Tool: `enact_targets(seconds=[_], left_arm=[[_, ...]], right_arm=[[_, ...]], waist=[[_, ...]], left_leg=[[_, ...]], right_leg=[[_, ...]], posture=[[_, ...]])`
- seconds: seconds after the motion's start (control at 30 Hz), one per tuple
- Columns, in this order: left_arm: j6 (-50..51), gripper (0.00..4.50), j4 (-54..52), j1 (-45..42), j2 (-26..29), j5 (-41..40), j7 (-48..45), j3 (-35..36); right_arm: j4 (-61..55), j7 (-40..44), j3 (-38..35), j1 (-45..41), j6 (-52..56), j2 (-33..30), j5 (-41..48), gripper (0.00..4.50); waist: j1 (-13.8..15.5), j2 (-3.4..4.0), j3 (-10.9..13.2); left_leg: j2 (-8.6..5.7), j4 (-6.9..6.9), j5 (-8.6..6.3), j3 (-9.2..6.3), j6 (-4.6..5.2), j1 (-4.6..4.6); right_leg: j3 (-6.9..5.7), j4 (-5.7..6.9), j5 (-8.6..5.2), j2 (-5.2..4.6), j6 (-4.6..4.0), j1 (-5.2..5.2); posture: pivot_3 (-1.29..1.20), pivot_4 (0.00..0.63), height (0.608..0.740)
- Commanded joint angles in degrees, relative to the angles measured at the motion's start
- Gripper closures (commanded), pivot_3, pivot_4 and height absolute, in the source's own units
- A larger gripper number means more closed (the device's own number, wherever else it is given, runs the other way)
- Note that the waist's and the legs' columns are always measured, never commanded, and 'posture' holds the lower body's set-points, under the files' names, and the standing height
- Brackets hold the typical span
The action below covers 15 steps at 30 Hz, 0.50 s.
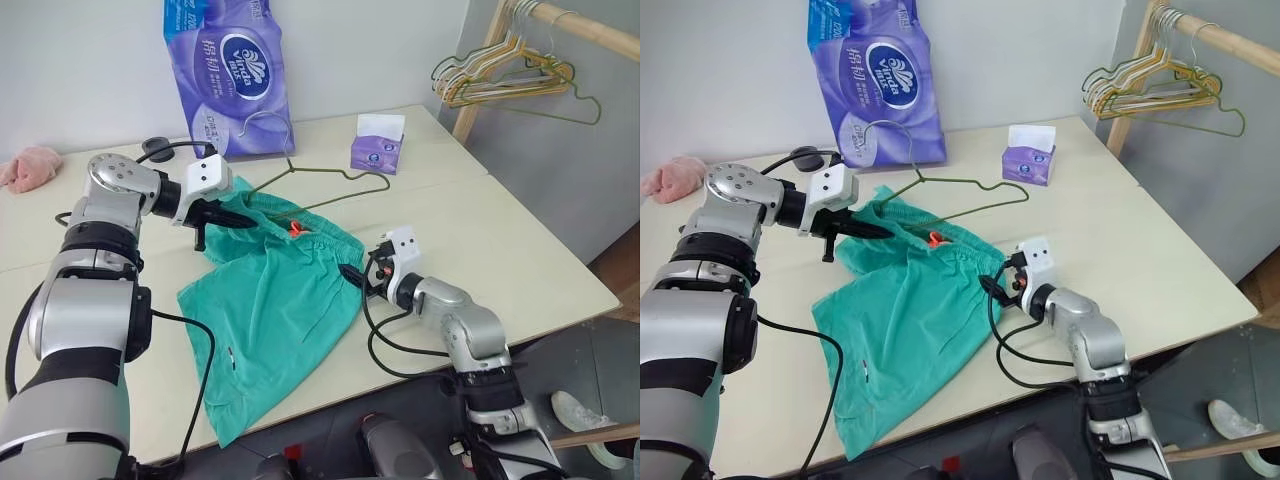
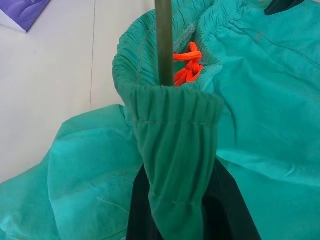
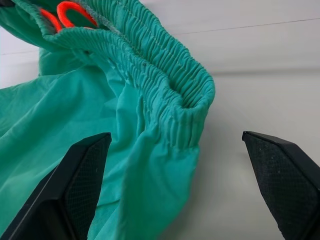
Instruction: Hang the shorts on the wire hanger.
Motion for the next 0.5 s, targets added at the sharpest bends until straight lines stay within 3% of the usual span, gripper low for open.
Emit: enact_targets(seconds=[0.03,0.07,0.17,0.5], left_arm=[[-0.3,4.50,-2.4,0.2,0.9,-1.2,-0.4,1.0],[-0.2,4.50,-2.5,0.5,0.9,-1.3,-0.4,1.0],[-0.4,4.50,-3.1,1.6,0.9,-1.5,-0.5,1.0],[-0.4,4.50,-4.3,2.9,1.1,-2.4,-1.0,1.2]], right_arm=[[3.5,1.2,-0.2,-2.9,-4.6,0.7,0.7,0.02],[4.3,1.1,-0.5,-3.5,-5.3,1.0,0.9,0.02],[5.6,1.2,-0.3,-4.6,-7.1,1.8,1.1,0.57],[0.0,-4.4,1.5,1.3,-7.3,1.2,-2.5,4.03]], waist=[[-0.1,0.00,0.0],[-0.2,0.00,0.0],[-0.4,0.00,0.0],[-0.4,-0.04,-0.1]], left_leg=[[0.02,0.00,0.00,0.00,0.00,0.00],[0.02,0.00,0.00,-0.01,0.00,0.00],[0.02,0.00,0.00,-0.01,0.00,0.00],[0.01,0.00,0.00,-0.03,-0.01,0.00]], right_leg=[[0.00,0.02,0.00,0.00,0.00,-0.01],[-0.01,0.04,0.00,-0.01,0.00,-0.02],[-0.02,0.06,0.00,-0.05,0.00,-0.03],[-0.05,0.09,0.00,-0.09,0.00,-0.04]], posture=[[-0.27,0.053,0.740],[-0.26,0.052,0.740],[-0.26,0.052,0.740],[-0.26,0.060,0.740]])
